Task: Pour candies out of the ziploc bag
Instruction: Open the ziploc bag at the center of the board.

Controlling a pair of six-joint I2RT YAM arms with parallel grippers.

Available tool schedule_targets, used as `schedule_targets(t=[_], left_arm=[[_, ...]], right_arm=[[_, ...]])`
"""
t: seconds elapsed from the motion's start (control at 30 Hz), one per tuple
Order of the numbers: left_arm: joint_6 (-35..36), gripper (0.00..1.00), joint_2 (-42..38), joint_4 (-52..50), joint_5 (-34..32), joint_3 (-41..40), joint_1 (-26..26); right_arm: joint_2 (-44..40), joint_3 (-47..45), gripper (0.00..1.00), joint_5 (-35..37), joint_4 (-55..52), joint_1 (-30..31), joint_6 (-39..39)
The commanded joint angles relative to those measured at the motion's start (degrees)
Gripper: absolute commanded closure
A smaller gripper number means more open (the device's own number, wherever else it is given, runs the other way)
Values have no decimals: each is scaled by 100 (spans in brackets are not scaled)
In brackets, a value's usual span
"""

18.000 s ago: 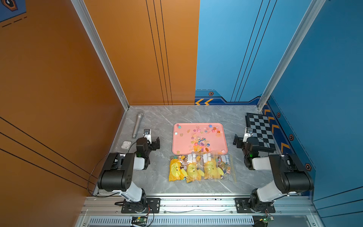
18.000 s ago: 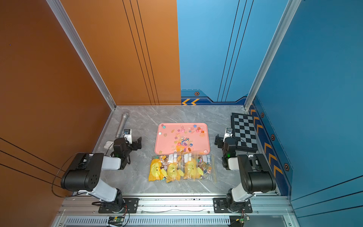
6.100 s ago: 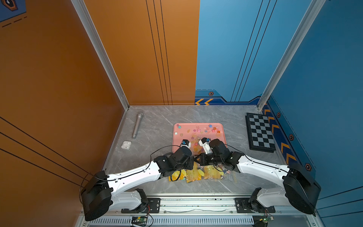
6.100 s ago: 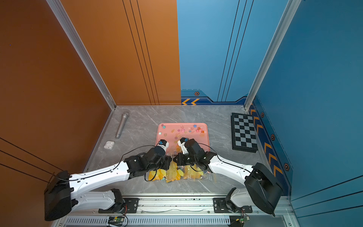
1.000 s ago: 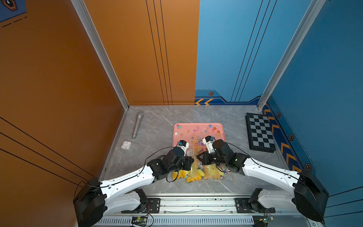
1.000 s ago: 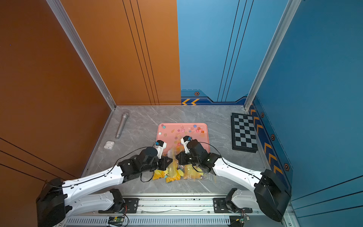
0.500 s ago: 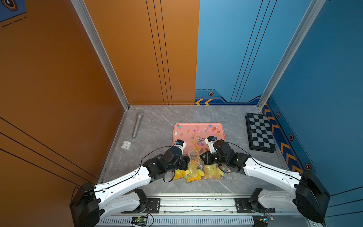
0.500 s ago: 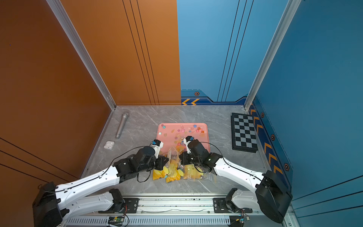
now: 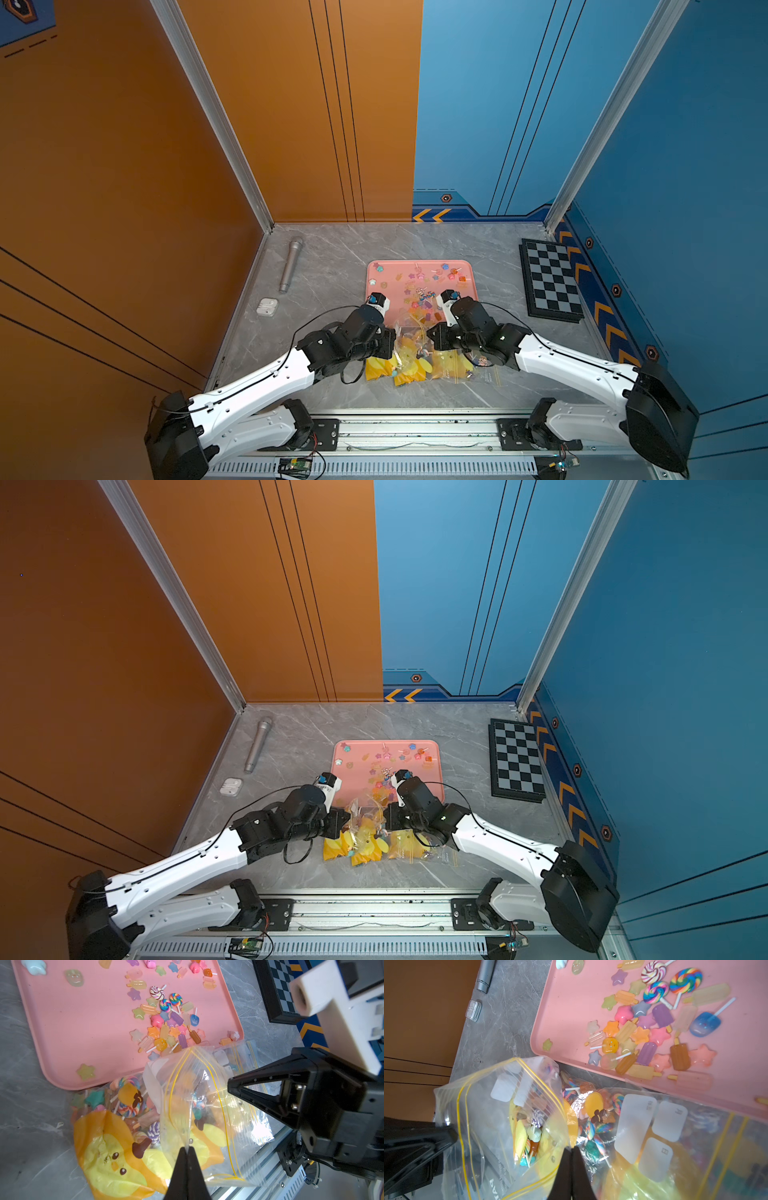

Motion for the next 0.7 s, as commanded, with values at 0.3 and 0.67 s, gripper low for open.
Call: schedule_targets(t=[0.3,0.67], left_arm=[[715,100,437,-1446,-515,1256,-409],[879,100,472,-1826,-745,1556,-544]], right_arm=[[-406,-80,100,144,-51,104,-102],[-609,-225,100,499,-369,-9,-91]])
